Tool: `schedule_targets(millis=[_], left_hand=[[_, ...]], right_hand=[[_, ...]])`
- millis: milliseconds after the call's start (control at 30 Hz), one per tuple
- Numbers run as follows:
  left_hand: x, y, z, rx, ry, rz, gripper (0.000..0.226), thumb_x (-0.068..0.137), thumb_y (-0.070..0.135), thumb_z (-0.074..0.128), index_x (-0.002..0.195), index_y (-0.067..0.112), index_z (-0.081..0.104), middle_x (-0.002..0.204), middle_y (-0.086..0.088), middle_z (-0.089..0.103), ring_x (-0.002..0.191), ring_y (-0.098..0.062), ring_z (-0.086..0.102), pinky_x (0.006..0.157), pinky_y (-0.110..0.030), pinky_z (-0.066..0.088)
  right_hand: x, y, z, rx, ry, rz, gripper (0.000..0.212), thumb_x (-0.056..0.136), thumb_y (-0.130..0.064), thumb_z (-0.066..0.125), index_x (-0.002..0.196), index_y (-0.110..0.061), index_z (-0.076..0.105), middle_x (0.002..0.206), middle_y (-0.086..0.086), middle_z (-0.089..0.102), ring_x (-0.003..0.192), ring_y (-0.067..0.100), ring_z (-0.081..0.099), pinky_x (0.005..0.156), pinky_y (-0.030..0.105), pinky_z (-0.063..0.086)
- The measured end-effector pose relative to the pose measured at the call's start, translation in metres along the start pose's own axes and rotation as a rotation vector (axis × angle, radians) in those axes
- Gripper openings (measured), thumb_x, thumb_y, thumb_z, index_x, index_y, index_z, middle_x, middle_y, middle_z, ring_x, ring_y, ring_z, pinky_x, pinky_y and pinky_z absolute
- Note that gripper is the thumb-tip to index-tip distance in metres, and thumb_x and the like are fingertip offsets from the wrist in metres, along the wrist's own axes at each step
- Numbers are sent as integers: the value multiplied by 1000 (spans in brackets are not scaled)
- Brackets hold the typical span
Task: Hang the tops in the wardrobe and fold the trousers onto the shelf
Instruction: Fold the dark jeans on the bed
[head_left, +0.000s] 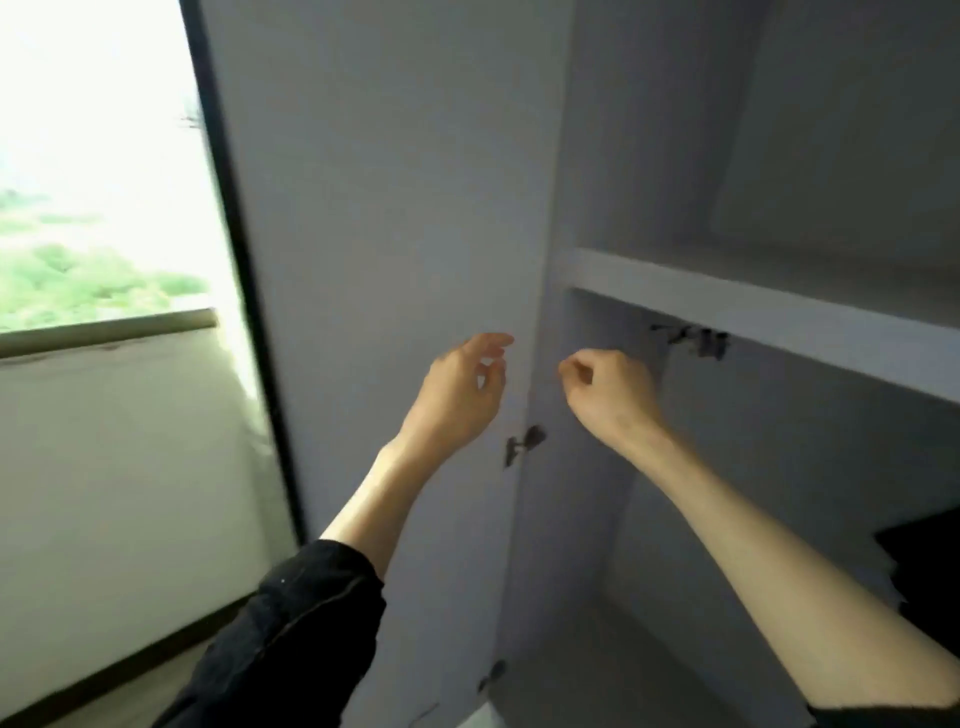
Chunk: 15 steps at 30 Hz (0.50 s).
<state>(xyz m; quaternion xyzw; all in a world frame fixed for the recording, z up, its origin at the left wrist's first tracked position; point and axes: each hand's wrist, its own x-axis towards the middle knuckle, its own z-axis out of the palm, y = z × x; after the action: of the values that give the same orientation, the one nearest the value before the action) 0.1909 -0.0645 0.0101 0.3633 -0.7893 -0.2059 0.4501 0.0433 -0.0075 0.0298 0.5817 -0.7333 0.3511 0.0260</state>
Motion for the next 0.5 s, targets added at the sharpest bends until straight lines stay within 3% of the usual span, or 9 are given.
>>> schedule_targets(millis=[67,167,267,400,500], left_hand=[[-51,-41,-43,74,38,-97,30,94,10,46,119,15,61,112,-2,64,92,-19,62,82,-24,45],[-141,-103,-115,202,72,-240,27,95,13,47,116,17,63,109,-1,62,84,-16,59,83,-26,46],[-221,-149,-177,235,99,-488,25,95,15,49,115,18,63,108,0,64,81,-11,56,80,-19,43],[-327,-203,-252,245,250,-856,26,95,14,49,118,16,60,108,-2,65,78,-12,54,71,-11,35],[-403,-230,-301,268,307,-1068,27,95,15,46,119,18,59,104,1,64,87,-13,56,76,-17,37]], right_hand=[[-30,-39,56,49,-191,-28,27,92,-23,49,68,-11,56,73,12,62,74,30,57,68,35,44],[-94,-105,147,147,-524,-119,21,92,-29,51,79,-19,64,83,4,70,85,27,64,77,33,50],[-154,-166,215,208,-820,-199,16,90,-31,51,87,-26,65,86,-2,71,89,22,65,84,36,52],[-208,-260,285,170,-1000,-406,22,92,-32,50,107,-24,65,103,-1,69,101,23,61,87,30,47],[-251,-320,335,176,-1132,-476,28,93,-34,49,116,-24,59,111,0,66,106,23,58,90,32,47]])
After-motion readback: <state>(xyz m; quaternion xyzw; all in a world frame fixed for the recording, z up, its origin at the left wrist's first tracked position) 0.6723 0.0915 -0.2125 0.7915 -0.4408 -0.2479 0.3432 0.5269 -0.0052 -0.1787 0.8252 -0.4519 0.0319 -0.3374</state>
